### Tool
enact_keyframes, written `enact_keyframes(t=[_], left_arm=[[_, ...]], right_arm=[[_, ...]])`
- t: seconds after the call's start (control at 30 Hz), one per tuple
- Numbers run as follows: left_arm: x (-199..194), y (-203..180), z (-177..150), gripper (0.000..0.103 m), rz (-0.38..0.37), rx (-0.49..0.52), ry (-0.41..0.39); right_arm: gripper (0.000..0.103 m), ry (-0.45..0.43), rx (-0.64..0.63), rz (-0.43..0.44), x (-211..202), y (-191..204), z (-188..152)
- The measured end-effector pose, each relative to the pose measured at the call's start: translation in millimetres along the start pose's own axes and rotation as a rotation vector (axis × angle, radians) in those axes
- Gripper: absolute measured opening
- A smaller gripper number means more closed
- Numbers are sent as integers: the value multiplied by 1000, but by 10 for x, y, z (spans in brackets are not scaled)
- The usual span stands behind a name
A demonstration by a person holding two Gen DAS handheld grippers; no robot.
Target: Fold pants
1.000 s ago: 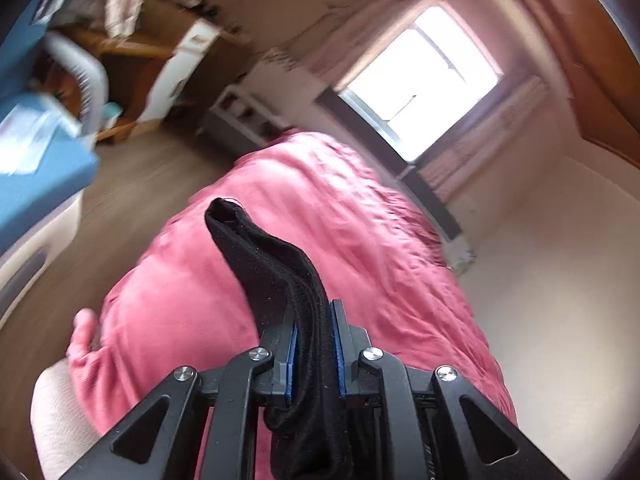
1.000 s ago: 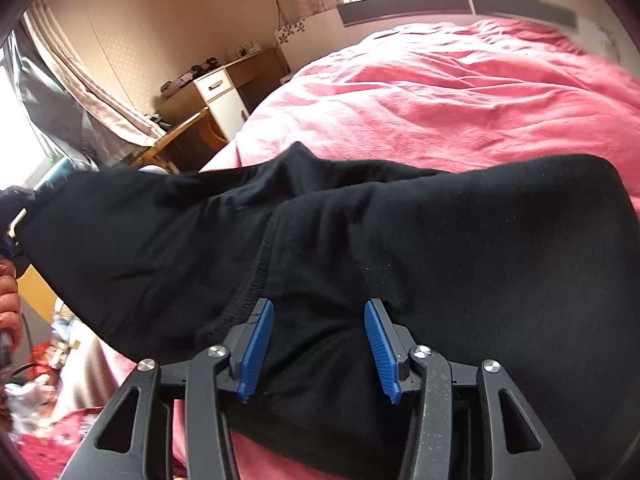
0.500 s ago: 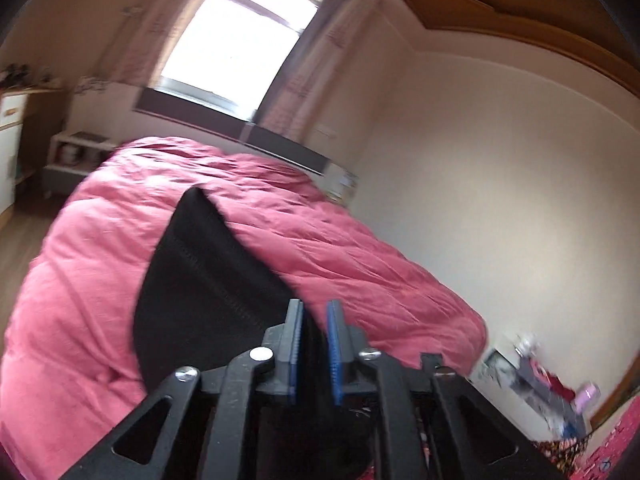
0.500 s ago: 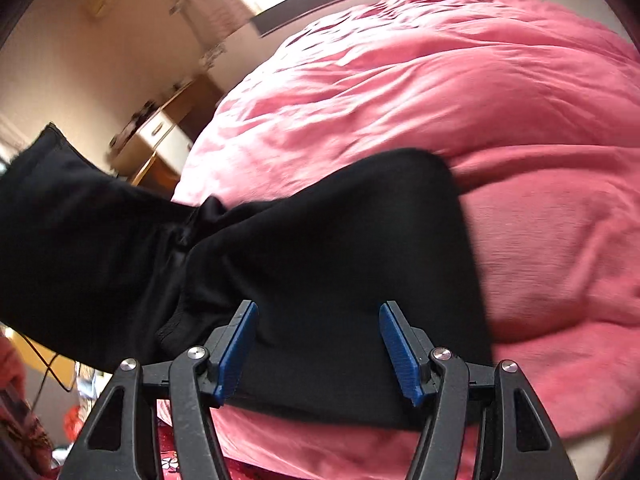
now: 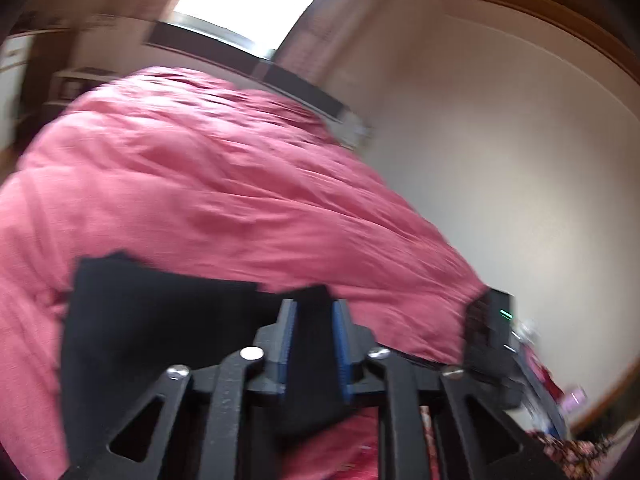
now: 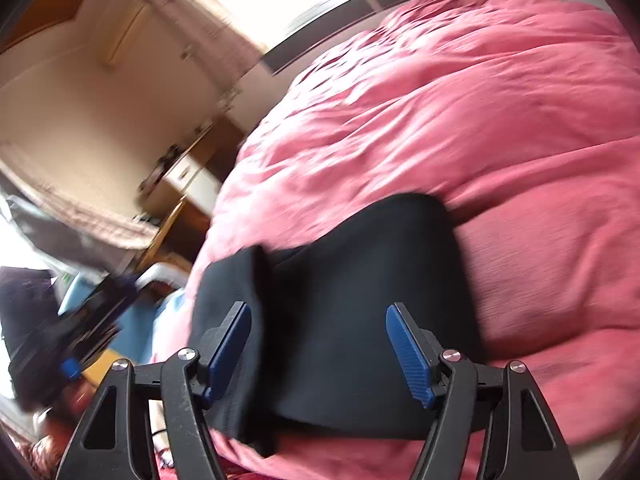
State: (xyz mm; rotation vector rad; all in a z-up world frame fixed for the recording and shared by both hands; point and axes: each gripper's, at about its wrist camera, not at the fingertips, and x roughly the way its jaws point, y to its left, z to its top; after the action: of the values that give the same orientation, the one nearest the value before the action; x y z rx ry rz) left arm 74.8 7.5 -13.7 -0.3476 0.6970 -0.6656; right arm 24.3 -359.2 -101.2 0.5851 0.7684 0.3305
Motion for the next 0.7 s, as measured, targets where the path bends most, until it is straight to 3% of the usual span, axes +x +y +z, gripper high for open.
enact_keyframes(t=[0.13, 0.23, 0.3, 0.37, 0.4, 0.43, 0.53, 0.63, 0.7], left_arm=[[-353, 644, -7, 30, 211, -133, -95], [-574, 1052, -59, 31, 295, -260, -133], [-591, 1238, -98, 32, 309, -327, -153], [-606, 1321, -129, 34, 321, -360, -158], [-620, 1358, -139, 34, 325, -366, -159], [-604, 1355, -144, 34, 325, -366, -160], [-600, 1329, -157, 34, 329, -352, -170], [-590, 1255, -160, 34, 331, -325, -172], [-549, 1213, -134, 34, 325, -309, -153]], right_arm=[[80, 117, -34, 86, 391, 254, -148], [82, 169, -77, 110, 712, 457, -231], [82, 217, -98, 109, 946, 560, -286], [68, 222, -102, 63, 1115, 642, -358], [38, 227, -98, 58, 1174, 683, -379], [16, 243, -93, 61, 1210, 706, -380], [15, 229, -133, 121, 1095, 849, -256], [14, 125, -227, 169, 642, 1004, 31], [14, 47, -287, 143, 309, 1035, 217]])
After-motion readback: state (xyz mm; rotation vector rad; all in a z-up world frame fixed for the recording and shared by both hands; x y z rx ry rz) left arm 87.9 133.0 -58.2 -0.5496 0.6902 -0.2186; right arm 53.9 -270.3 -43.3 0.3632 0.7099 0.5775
